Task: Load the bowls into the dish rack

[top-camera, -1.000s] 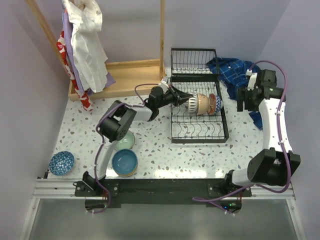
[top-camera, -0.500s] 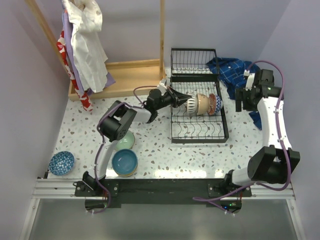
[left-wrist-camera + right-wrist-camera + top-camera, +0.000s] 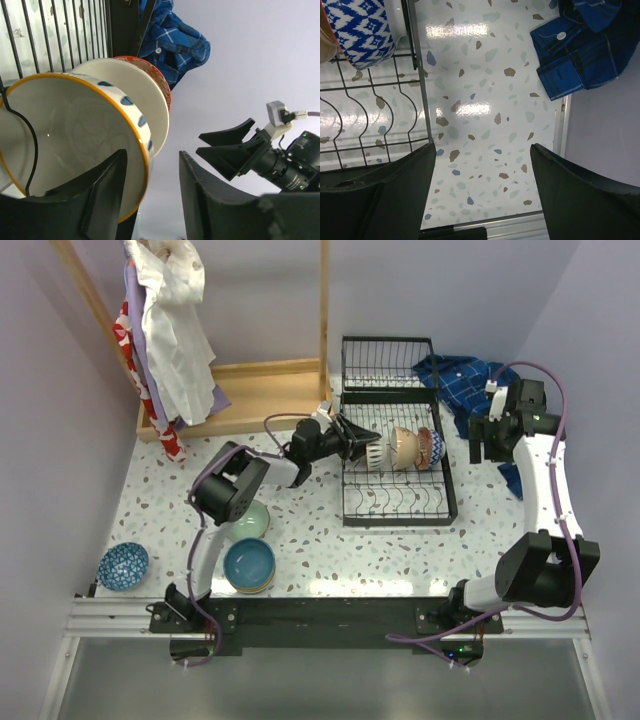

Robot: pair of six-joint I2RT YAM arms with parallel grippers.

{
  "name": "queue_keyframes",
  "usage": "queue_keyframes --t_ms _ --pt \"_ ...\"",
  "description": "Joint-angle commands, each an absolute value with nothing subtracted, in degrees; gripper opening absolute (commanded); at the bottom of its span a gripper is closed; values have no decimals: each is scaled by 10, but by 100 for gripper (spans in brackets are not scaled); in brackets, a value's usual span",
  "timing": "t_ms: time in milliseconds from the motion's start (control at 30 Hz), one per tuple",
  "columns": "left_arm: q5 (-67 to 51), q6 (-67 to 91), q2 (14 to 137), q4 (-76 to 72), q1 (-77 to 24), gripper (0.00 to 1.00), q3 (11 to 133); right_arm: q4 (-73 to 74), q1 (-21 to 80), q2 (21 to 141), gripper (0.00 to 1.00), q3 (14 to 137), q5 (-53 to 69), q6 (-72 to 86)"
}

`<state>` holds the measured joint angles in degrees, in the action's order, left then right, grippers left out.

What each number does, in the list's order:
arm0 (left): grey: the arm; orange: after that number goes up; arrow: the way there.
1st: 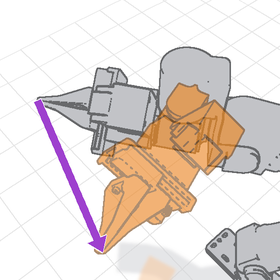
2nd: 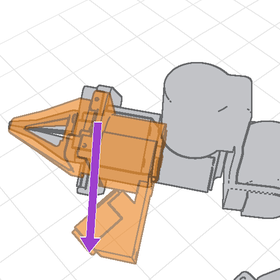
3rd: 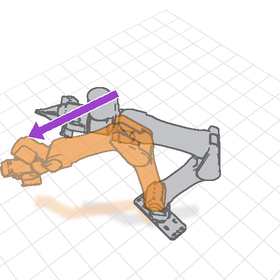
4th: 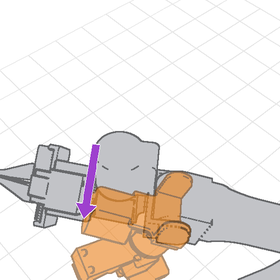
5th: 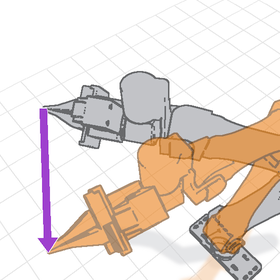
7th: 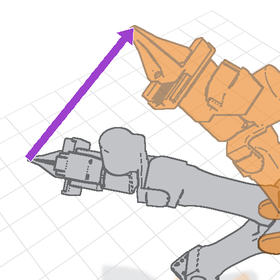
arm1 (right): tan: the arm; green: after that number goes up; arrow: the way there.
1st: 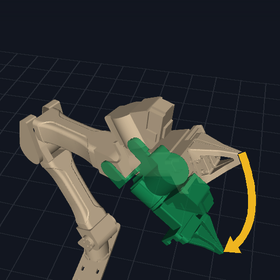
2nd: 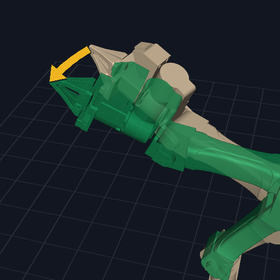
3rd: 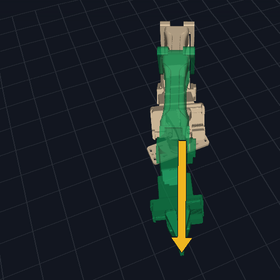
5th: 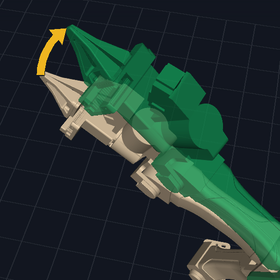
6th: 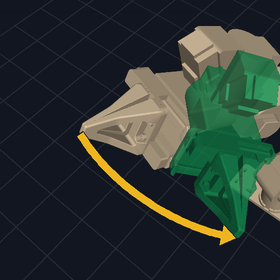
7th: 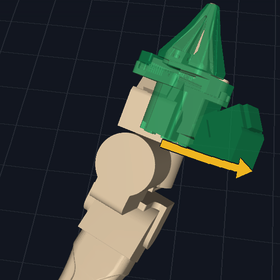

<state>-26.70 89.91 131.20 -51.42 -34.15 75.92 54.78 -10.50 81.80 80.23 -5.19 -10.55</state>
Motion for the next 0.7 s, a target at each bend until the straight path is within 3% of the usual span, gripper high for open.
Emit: queue_keyframes --t_ms 0,133,400,667 --pt "-281 813 1240 -438 -332 55 751 537 -102 802 80 814 -47 -105" --pt "-277 773 1207 -366 -325 66 749 542 -100 794 81 822 -42 -102" --pt "-229 628 1179 -98 -307 68 793 555 -101 777 81 831 -33 -99" --pt "-242 459 1110 30 -280 68 818 564 -101 752 82 827 -25 -109"
